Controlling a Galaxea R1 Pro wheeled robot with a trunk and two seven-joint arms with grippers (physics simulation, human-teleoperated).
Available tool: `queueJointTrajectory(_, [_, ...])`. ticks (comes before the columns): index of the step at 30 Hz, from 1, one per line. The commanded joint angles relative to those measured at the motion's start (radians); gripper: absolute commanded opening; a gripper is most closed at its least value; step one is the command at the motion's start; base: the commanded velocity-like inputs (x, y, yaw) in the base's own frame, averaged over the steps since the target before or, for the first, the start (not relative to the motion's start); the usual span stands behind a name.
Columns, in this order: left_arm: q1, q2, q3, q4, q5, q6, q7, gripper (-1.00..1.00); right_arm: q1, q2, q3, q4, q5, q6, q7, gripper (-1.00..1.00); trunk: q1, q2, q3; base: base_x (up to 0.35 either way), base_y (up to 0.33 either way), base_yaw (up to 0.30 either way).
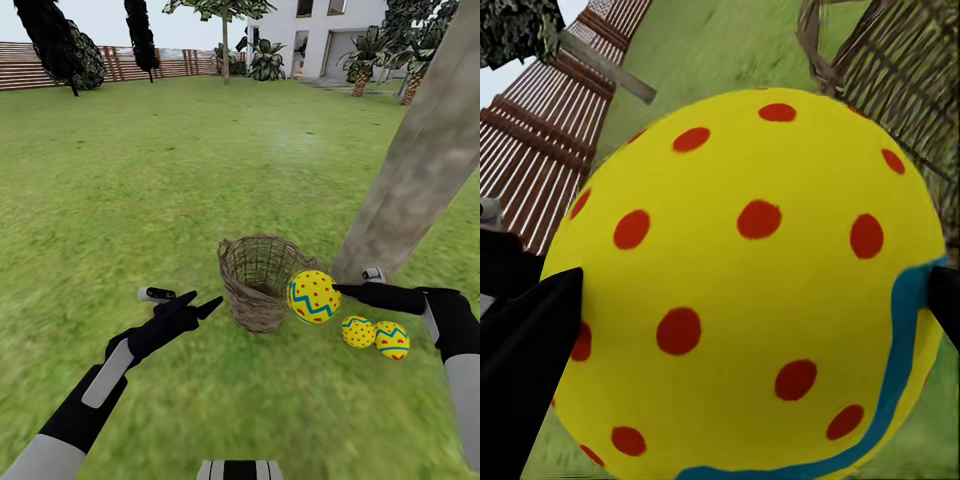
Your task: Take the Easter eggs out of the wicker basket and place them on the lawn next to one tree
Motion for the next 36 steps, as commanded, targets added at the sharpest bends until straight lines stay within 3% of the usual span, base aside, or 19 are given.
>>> queueJointTrajectory(1, [-0.001,-0.009,-0.004,0.001,0.007,0.006,0.002,1.0,0.0,-0.005,-0.002,0.006,0.008,0.01,0.007,-1.0,0.0,0.0,-0.001,-0.166,-0.307,0.0])
queueJointTrajectory(5, [-0.001,-0.016,-0.007,0.001,0.006,0.006,0.003,1.0,0.0,-0.009,-0.003,0.01,0.011,0.006,-0.008,-1.0,0.0,0.0,-0.001,-0.153,-0.311,0.0])
queueJointTrajectory(10, [-0.001,-0.017,-0.007,0.002,0.004,0.005,0.003,1.0,0.003,-0.008,-0.002,0.008,0.014,-0.001,-0.209,-1.0,0.0,0.0,-0.001,-0.069,-0.325,0.0])
queueJointTrajectory(15, [-0.001,-0.018,-0.019,0.008,0.003,0.004,0.004,1.0,0.005,-0.009,-0.002,0.002,0.02,-0.003,-0.238,-1.0,0.0,0.0,-0.001,-0.003,-0.332,0.0])
queueJointTrajectory(22, [-0.001,-0.034,-0.022,0.013,0.001,0.003,0.005,1.0,0.005,-0.009,-0.002,-0.005,0.025,-0.026,-0.378,-1.0,0.0,0.0,-0.001,0.0,-0.339,0.0])
queueJointTrajectory(26, [-0.001,-0.039,-0.023,0.015,0.001,0.003,0.004,1.0,0.005,-0.005,0.002,-0.011,0.091,-0.041,-0.484,-1.0,0.0,0.0,-0.001,0.0,-0.072,0.0])
queueJointTrajectory(27, [-0.001,-0.05,-0.025,0.017,0.0,0.002,0.005,1.0,0.006,-0.004,0.003,-0.01,0.096,-0.048,-0.492,-1.0,0.0,0.0,-0.001,-0.076,-0.107,0.0])
queueJointTrajectory(28, [-0.001,-0.069,-0.035,0.018,-0.002,0.002,0.021,1.0,0.006,-0.002,0.004,-0.012,0.154,-0.053,-0.578,-1.0,0.0,0.0,-0.001,-0.158,-0.279,0.0])
queueJointTrajectory(29, [-0.001,-0.071,-0.036,0.018,-0.002,0.002,0.033,1.0,0.006,-0.001,0.005,-0.012,0.173,-0.053,-0.625,-1.0,0.0,0.0,-0.001,-0.165,-0.292,0.0])
queueJointTrajectory(32, [-0.001,-0.08,-0.037,0.018,-0.005,0.002,0.049,1.0,0.006,0.0,0.008,-0.012,0.192,-0.053,-0.677,-1.0,0.0,0.0,-0.001,-0.167,-0.299,0.0])
queueJointTrajectory(34, [-0.001,-0.086,-0.035,0.018,-0.05,0.002,0.051,1.0,0.006,0.0,0.008,-0.012,0.216,-0.053,-0.698,-1.0,0.0,0.0,-0.001,-0.163,-0.302,0.0])
queueJointTrajectory(36, [-0.001,-0.103,-0.033,0.018,-0.117,0.003,0.051,1.0,0.006,0.0,0.008,-0.012,0.261,-0.053,-0.77,-1.0,0.0,0.0,-0.001,-0.154,-0.305,0.0])
